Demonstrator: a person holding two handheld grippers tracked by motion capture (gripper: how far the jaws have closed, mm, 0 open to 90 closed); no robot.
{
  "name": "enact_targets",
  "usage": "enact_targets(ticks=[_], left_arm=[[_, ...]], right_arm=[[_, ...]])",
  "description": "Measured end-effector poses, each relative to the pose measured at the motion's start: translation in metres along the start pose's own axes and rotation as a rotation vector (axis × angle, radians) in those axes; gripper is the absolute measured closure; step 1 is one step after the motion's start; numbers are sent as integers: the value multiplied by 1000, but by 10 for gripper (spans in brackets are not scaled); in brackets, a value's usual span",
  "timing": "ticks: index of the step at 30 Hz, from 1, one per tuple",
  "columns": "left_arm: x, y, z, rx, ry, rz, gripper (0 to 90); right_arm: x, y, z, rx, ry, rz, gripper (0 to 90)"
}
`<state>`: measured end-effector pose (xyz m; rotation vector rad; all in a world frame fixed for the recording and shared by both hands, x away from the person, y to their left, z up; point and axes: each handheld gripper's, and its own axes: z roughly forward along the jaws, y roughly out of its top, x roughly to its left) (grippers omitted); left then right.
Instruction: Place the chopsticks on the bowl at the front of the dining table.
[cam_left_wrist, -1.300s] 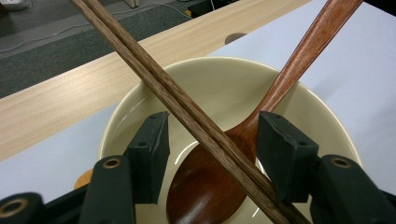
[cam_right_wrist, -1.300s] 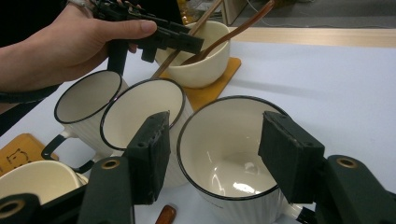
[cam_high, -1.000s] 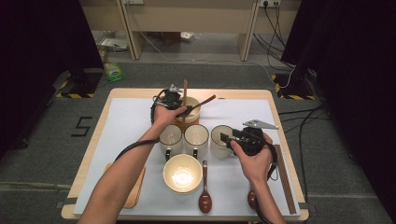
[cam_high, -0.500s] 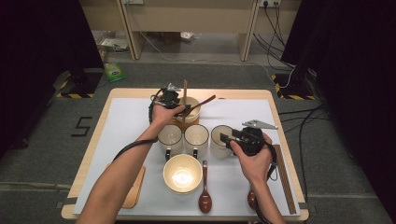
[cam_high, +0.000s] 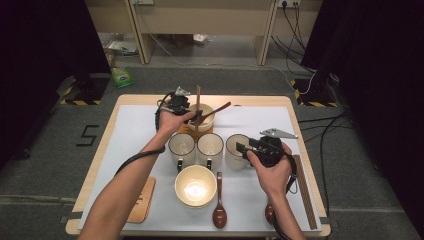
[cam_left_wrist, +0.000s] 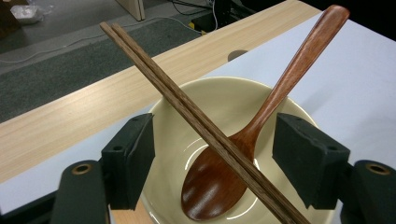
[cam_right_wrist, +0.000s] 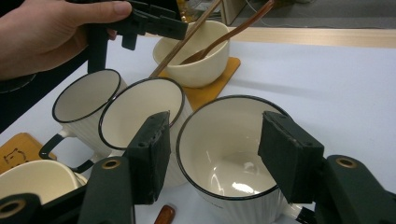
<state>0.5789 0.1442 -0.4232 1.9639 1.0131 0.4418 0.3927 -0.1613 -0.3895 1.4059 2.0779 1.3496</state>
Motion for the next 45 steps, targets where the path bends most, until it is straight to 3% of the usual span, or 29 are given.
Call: enact_targets(ticks=[27,45], left_arm=[[-1,-6,-37,-50,-17,1,281],[-2,-20,-65,-89,-33,-14,280]], right_arm=[[0,-2,3,10,-7,-7,432],[-1,-2,3,6,-3,0,432]])
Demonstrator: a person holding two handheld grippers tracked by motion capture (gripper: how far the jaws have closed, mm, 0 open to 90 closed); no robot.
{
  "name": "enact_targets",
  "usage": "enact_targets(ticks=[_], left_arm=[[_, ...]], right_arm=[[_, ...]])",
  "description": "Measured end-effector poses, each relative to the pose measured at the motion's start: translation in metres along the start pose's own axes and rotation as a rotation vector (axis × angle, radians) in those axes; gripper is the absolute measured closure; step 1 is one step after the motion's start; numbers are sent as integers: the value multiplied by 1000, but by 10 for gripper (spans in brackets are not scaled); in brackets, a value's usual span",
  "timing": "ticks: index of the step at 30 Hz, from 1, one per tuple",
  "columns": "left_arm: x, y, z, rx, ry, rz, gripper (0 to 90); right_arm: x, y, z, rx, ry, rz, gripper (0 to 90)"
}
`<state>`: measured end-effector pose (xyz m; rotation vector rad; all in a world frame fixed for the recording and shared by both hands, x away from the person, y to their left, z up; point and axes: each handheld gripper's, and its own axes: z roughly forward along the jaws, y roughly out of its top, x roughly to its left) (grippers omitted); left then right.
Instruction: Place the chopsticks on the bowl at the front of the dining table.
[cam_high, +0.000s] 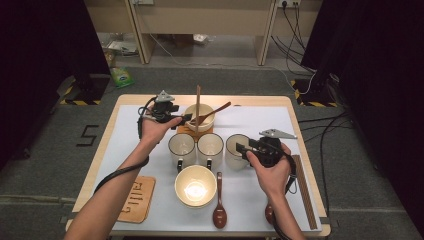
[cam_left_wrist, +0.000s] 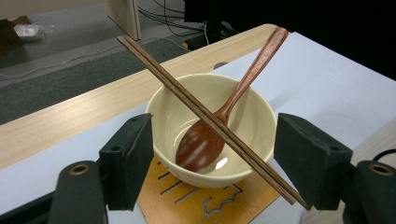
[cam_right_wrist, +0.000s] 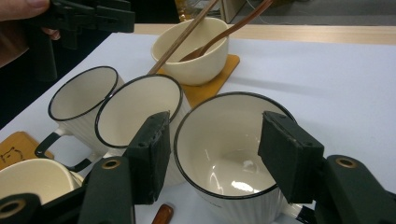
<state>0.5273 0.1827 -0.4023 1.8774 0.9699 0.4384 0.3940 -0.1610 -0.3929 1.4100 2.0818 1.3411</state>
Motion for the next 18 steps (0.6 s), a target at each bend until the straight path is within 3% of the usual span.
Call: enact_targets(ticks=[18], left_arm=[[-3,-8,-20,-23,-2,6,279]], right_arm=[[-3,-1,-5,-8,-8,13,431]])
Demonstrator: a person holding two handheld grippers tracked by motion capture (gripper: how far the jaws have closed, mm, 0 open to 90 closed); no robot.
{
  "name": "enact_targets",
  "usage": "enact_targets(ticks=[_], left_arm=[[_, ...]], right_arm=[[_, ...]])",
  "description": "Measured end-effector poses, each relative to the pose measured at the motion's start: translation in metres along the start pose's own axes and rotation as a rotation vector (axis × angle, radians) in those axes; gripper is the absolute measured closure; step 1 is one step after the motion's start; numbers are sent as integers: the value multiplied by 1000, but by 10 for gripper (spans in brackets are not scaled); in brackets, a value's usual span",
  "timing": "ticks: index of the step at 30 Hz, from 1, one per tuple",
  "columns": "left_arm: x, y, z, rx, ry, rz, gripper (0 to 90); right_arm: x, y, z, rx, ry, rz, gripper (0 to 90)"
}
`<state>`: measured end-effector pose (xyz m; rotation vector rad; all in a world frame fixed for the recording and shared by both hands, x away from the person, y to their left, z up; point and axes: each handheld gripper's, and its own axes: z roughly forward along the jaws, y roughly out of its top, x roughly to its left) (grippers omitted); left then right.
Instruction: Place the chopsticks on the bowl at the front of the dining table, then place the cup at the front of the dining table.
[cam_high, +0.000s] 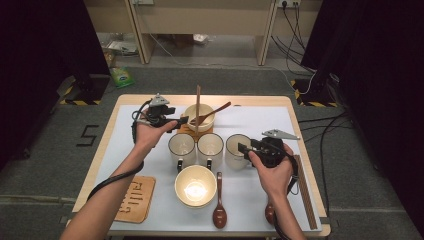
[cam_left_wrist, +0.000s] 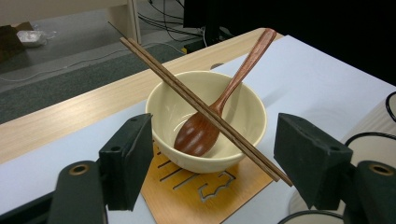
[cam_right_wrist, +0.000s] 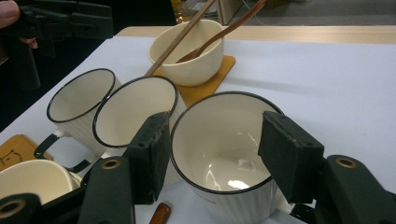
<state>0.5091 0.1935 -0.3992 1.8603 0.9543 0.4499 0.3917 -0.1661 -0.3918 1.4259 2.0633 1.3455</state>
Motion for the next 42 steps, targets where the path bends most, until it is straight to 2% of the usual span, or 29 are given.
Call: enact_targets(ticks=[9,21,33,42], left_arm=[[-1,-2,-8,1,2,5,278],[0,-10,-17,3,10,-2,277],[-1,-14,-25,9,10,-7,275],[-3,-21,-32,-3,15,-18,274]], right_arm=[[1,1,-2,-6,1,7,431],[1,2,6,4,11,-1,431],[-1,10,3,-22,11,9,431],[-3,18,3,-42,32,8,431]])
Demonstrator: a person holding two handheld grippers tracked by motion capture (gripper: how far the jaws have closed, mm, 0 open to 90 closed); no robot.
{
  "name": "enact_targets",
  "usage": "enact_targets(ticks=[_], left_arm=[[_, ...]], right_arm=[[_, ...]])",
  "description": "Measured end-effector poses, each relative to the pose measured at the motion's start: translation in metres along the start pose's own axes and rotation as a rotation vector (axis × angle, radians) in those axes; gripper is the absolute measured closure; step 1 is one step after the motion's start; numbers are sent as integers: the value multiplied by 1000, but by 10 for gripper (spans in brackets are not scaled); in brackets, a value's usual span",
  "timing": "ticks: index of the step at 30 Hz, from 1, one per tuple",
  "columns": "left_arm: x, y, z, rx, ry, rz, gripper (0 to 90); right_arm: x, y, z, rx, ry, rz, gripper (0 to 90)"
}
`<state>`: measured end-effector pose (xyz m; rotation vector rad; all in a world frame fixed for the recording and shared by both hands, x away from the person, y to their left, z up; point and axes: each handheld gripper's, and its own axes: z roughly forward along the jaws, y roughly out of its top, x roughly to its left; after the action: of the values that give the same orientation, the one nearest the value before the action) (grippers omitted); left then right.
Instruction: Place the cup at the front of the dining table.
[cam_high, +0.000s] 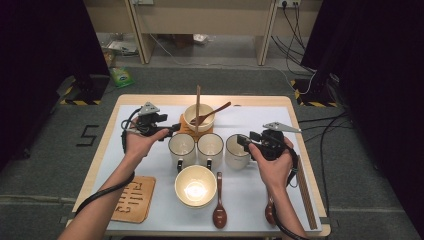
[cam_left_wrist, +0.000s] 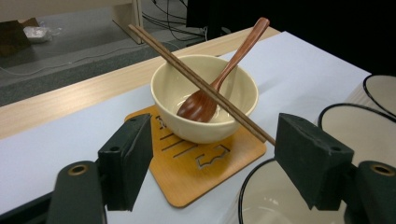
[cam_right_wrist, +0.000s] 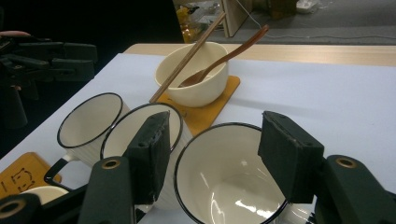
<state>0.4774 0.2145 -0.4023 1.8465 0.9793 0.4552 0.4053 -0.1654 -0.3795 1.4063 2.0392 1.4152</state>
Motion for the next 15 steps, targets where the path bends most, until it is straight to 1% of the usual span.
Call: enact_targets(ticks=[4,6,10,15], left_arm=[[0,-2,0,1,0,-3,274],[-2,-2,1,-6,-7,-10,274],[-7,-2,6,-4,-23,-1,274],[-10,-4,10,3,-32,4,274]], right_arm=[[-4,-2,2,8,2,3,431],[-4,-2,2,8,0,3,431],[-6,-3,-3,4,-9,8,431],[-8,-7,-10,3,-23,11,431]])
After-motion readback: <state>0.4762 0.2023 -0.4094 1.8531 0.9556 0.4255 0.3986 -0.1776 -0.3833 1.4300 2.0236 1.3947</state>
